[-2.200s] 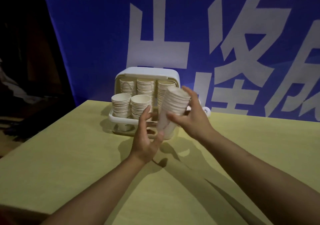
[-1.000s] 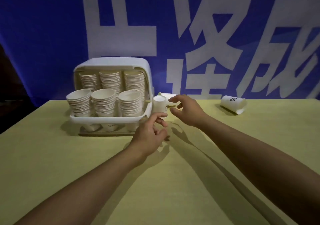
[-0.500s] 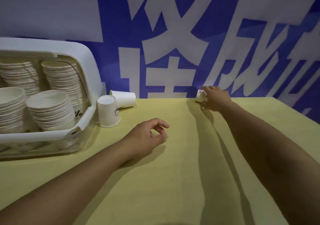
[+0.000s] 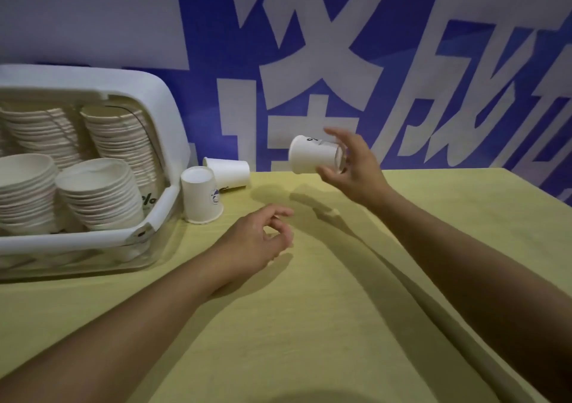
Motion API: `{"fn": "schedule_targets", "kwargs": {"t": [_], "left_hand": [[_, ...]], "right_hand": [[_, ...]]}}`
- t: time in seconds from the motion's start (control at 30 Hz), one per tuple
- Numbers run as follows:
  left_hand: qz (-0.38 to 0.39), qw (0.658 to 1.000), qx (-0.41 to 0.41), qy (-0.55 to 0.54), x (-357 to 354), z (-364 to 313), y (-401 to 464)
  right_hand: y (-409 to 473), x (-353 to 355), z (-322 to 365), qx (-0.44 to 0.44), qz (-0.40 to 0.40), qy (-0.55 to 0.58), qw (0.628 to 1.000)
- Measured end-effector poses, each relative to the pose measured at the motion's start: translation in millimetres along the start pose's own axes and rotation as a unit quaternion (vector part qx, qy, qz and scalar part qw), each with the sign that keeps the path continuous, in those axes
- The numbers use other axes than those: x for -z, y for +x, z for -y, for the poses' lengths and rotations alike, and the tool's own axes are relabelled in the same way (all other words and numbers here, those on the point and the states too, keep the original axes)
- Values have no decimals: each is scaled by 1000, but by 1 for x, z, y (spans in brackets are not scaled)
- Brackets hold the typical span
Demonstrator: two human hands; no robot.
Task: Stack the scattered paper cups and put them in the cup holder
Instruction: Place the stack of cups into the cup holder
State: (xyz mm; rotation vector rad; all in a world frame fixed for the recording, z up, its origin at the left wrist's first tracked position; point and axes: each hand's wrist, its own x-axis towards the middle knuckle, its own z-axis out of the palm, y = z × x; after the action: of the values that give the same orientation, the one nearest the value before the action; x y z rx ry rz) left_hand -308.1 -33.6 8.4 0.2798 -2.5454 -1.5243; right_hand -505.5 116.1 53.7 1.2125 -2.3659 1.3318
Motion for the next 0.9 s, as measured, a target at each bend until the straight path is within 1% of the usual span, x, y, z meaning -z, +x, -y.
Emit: {"fn": "schedule_targets", "kwargs": {"t": [0.07,0.17,0.23,0.33,0.4,0.47,0.53,0.63,0.67,0.73,0.8,0.83,0.9], "left_hand": [[-39,999,-19,8,4,1,-19],[-75,995,-59,-1,14,-1,-51],[-97,993,-71,-12,22,-3,-71],[-144,985,-90,-37,35,-4,-96],[-185,978,-91,-29,44,-3,-109],[-219,970,-101,-26,54,0,-118],[-235,964,-114,-51,63,2,-126],[-252,957,-120,-83,75,13,-138],[-257,954,-120,-91,79,19,-143],[-259,952,-116,-114,86,28,-152],[-265,948,-115,-131,93,36,-159],[-270,947,-117,-131,97,39,-162],[-265,949,-126,-117,103,44,-164]], "right_hand": [[-29,-18,33,10,-14,70,997],[-69,-48,79,-56,-37,188,980],[-90,-66,105,-79,-47,247,965],[-113,-83,138,-107,-31,324,940],[-124,-93,155,-100,-9,336,936],[-131,-101,168,-83,18,325,942],[-131,-107,176,-65,42,310,948],[-121,-112,177,-52,31,305,951],[-114,-115,175,-49,18,281,958],[-95,-125,167,-52,2,179,982],[-69,-139,155,-64,-6,83,994],[-56,-146,151,-70,-7,54,996],[-33,-158,146,-83,2,35,996]]}}
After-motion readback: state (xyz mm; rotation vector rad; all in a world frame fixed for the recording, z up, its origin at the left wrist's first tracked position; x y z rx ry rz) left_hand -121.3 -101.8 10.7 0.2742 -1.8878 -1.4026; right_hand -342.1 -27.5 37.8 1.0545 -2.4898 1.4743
